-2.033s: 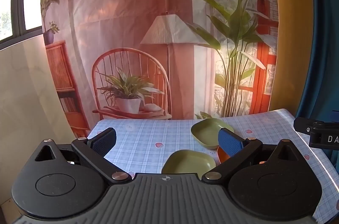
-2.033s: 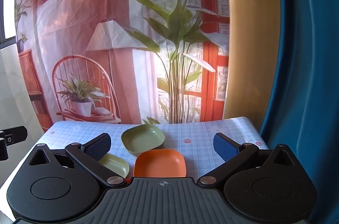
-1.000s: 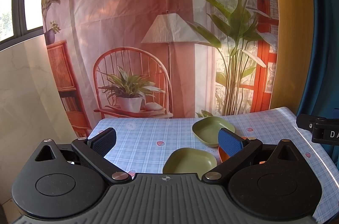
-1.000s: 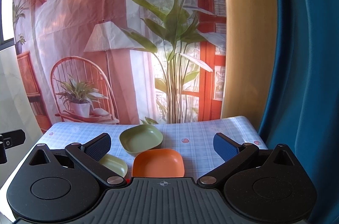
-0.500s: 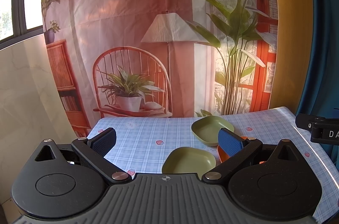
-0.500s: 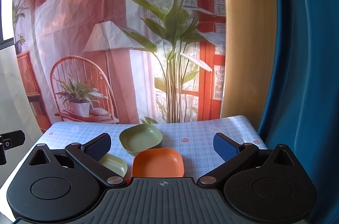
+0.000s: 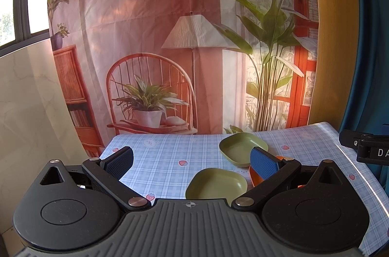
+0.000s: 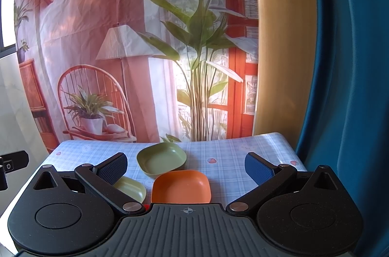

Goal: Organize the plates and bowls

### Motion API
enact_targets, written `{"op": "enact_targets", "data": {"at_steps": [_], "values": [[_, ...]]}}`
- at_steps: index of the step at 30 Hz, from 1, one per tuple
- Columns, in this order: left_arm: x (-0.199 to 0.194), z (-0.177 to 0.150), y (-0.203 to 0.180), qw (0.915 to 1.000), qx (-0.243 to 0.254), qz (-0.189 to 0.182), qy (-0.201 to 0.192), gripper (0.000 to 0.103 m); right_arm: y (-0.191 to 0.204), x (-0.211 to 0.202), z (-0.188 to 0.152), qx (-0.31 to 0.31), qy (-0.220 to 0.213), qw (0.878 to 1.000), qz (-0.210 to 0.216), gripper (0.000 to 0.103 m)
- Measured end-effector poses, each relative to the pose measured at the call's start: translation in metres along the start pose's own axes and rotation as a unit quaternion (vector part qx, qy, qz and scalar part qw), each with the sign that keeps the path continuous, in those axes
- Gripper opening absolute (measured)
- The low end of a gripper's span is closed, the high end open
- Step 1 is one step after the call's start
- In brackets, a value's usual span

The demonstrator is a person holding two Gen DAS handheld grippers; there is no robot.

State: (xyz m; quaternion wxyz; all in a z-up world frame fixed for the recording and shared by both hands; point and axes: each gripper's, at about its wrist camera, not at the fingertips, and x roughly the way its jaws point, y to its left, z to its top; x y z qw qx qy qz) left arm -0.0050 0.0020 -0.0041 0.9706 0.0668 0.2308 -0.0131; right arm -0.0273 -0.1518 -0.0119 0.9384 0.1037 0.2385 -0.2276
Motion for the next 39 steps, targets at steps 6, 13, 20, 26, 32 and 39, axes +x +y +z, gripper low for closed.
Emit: {"op": "enact_targets", "data": {"at_steps": [6, 13, 20, 26, 32, 39], "values": [[0.000, 0.000, 0.000, 1.0000, 0.000, 0.000, 0.000, 0.103, 0.000, 0.000, 0.000, 0.000, 0.000, 1.000, 0.000, 0.103], [0.000, 0.000, 0.000, 1.0000, 0.000, -0.001, 0.001, 0.103, 0.000, 0.000, 0.000, 0.001, 0.000, 1.000, 0.000, 0.103], [0.001, -0.004, -0.002, 1.0000, 0.008, -0.004, 0.000, 0.103, 0.000, -0.003, -0.004, 0.000, -0.027, 1.000, 0.016, 0.103], [0.009, -0.010, 0.000, 0.9998, 0.014, 0.013, -0.011, 0.103, -0.008, 0.003, -0.013, 0.029, -0.042, 0.998, 0.040, 0.103], [0.022, -0.023, 0.001, 0.9994, 0.022, 0.025, -0.003, 0.103, -0.012, 0.014, -0.033, 0.068, -0.061, 0.994, 0.056, 0.103], [0.040, -0.040, 0.014, 0.9991, 0.014, 0.038, 0.015, 0.103, -0.002, 0.029, -0.055, 0.053, -0.050, 0.995, 0.061, 0.103]]}}
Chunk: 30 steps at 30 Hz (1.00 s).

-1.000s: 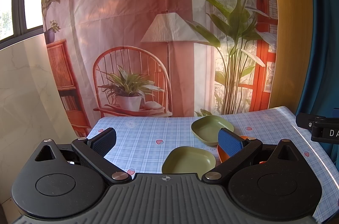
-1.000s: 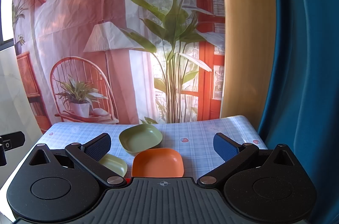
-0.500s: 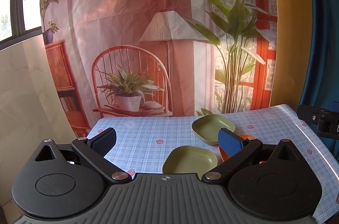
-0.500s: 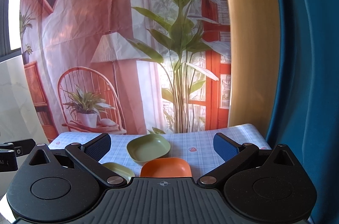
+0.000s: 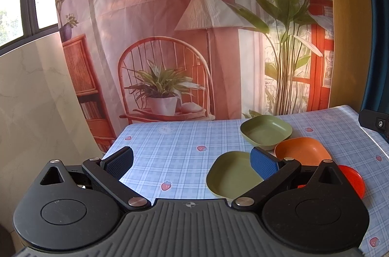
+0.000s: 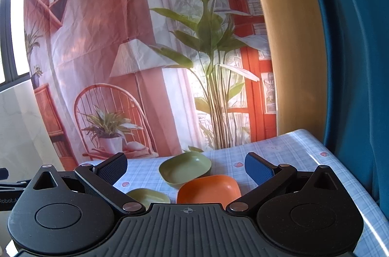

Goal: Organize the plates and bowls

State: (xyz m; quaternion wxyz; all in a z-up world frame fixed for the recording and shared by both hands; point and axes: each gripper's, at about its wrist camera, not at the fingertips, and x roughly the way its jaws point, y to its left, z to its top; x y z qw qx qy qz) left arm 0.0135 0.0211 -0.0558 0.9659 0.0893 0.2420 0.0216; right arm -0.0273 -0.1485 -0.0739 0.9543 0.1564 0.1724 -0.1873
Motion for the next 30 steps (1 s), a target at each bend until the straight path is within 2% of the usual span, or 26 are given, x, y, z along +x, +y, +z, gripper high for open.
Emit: {"op": "enact_targets", "data": {"at_steps": [3, 8, 12, 19, 24, 30], "values": [[0.006, -0.009, 0.002, 1.0000, 0.001, 0.001, 0.001, 0.103, 0.001, 0.007, -0.013, 0.002, 0.019, 1.000, 0.007, 0.103], [0.018, -0.026, 0.007, 0.9998, 0.006, 0.012, 0.013, 0.103, 0.012, 0.012, -0.037, -0.031, 0.032, 0.999, -0.013, 0.103], [0.025, -0.038, 0.012, 0.9994, 0.013, 0.015, 0.028, 0.103, 0.016, 0.018, -0.052, -0.030, 0.054, 0.998, 0.002, 0.103], [0.040, -0.056, 0.025, 0.9973, -0.038, -0.018, 0.060, 0.103, 0.028, 0.029, -0.074, -0.044, 0.096, 0.994, 0.021, 0.103], [0.048, -0.070, 0.025, 0.9947, -0.052, -0.034, 0.081, 0.103, 0.031, 0.035, -0.086, -0.052, 0.120, 0.991, 0.036, 0.103], [0.063, -0.091, 0.017, 0.9881, -0.061, -0.072, 0.122, 0.100, 0.040, 0.043, -0.101, -0.069, 0.160, 0.983, 0.059, 0.094]]}}
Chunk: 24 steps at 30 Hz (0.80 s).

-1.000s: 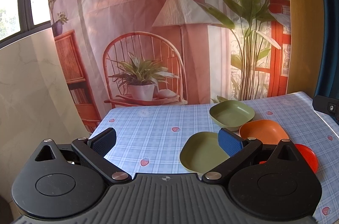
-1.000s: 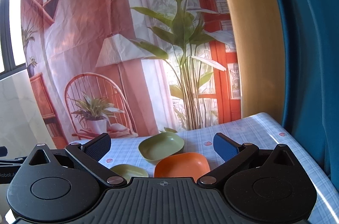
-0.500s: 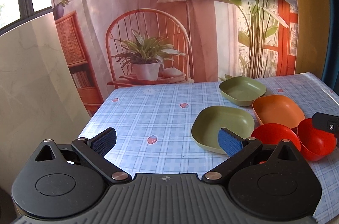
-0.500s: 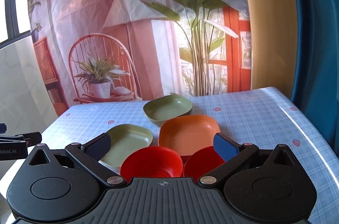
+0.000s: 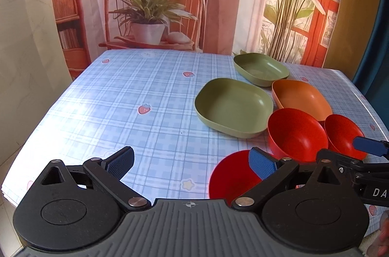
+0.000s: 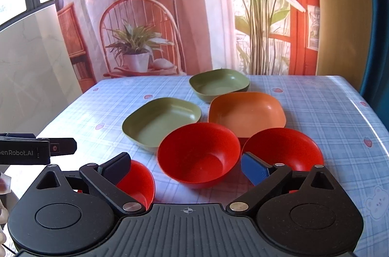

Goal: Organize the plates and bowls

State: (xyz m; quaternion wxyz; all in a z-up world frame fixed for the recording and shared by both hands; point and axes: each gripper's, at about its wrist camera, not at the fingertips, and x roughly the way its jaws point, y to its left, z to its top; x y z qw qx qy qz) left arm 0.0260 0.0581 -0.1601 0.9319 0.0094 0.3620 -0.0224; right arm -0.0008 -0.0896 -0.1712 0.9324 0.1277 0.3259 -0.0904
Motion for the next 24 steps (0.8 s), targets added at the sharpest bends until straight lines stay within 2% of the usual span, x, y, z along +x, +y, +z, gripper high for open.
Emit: {"op": "enact_targets", "data": {"at_steps": [6, 8, 14, 16, 17, 19, 21, 24], "values": [[0.011, -0.008, -0.001, 0.9995, 0.003, -0.024, 0.019, 0.093, 0.006, 0.015, -0.006, -0.004, 0.037, 0.999, 0.018, 0.087], [0.014, -0.010, 0.001, 0.9990, -0.001, -0.032, 0.032, 0.091, 0.008, 0.019, -0.009, -0.008, 0.048, 0.999, 0.019, 0.082], [0.028, -0.019, 0.005, 0.9953, -0.019, -0.052, 0.079, 0.067, 0.011, 0.030, -0.015, -0.008, 0.076, 0.996, 0.040, 0.068], [0.033, -0.023, 0.009, 0.9932, -0.030, -0.063, 0.093, 0.051, 0.012, 0.032, -0.018, -0.010, 0.084, 0.995, 0.047, 0.060], [0.035, -0.024, 0.010, 0.9919, -0.036, -0.069, 0.100, 0.048, 0.013, 0.033, -0.018, -0.011, 0.087, 0.995, 0.051, 0.058], [0.040, -0.027, 0.012, 0.9883, -0.049, -0.089, 0.114, 0.035, 0.014, 0.034, -0.019, -0.014, 0.090, 0.994, 0.059, 0.051], [0.042, -0.029, 0.013, 0.9855, -0.059, -0.105, 0.120, 0.032, 0.015, 0.035, -0.020, -0.016, 0.092, 0.993, 0.065, 0.047], [0.043, -0.030, 0.009, 0.9853, -0.054, -0.108, 0.121, 0.032, 0.014, 0.036, -0.021, -0.014, 0.100, 0.992, 0.079, 0.043]]}}
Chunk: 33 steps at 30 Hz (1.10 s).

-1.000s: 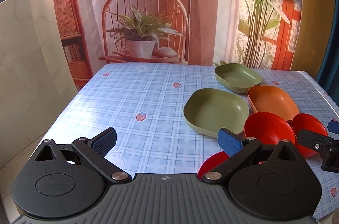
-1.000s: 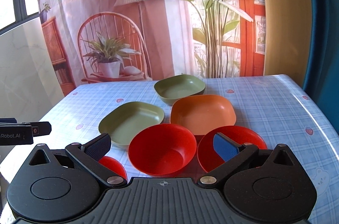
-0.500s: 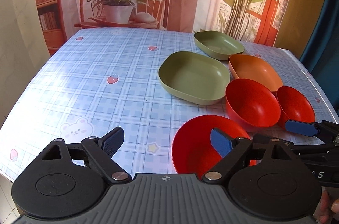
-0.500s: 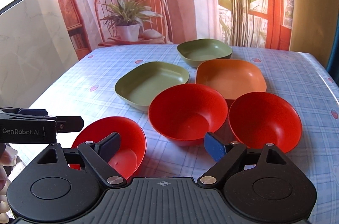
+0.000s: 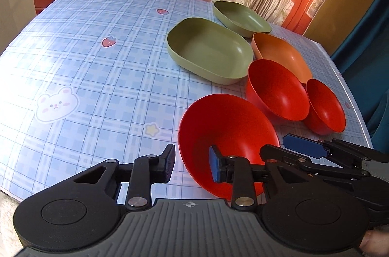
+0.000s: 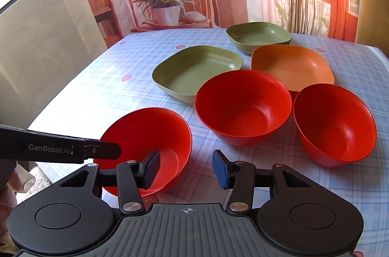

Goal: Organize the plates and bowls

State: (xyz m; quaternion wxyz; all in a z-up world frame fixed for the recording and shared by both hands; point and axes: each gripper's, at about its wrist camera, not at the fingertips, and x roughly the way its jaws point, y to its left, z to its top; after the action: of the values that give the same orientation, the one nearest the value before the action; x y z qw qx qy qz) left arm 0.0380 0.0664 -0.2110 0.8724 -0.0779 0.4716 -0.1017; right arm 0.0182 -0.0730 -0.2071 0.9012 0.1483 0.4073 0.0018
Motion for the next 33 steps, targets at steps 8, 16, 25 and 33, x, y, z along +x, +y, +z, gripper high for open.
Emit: {"op": "enact_targets", "data": {"at_steps": [8, 16, 25, 33], "values": [[-0.003, 0.000, -0.002, 1.0000, -0.004, 0.000, 0.002, 0.032, -0.003, 0.002, -0.003, 0.012, 0.014, 0.999, 0.031, 0.033], [-0.010, -0.002, -0.004, 0.9999, 0.008, 0.003, -0.009, 0.032, 0.000, -0.006, -0.003, 0.002, -0.005, 0.999, 0.039, 0.027], [-0.018, -0.002, -0.011, 0.9993, 0.028, 0.010, -0.025, 0.032, 0.002, -0.017, -0.002, -0.002, -0.029, 0.999, 0.040, 0.026], [-0.031, 0.003, -0.015, 0.9973, 0.049, 0.015, -0.052, 0.032, 0.008, -0.031, 0.003, -0.015, -0.061, 0.997, 0.043, 0.026]]}}
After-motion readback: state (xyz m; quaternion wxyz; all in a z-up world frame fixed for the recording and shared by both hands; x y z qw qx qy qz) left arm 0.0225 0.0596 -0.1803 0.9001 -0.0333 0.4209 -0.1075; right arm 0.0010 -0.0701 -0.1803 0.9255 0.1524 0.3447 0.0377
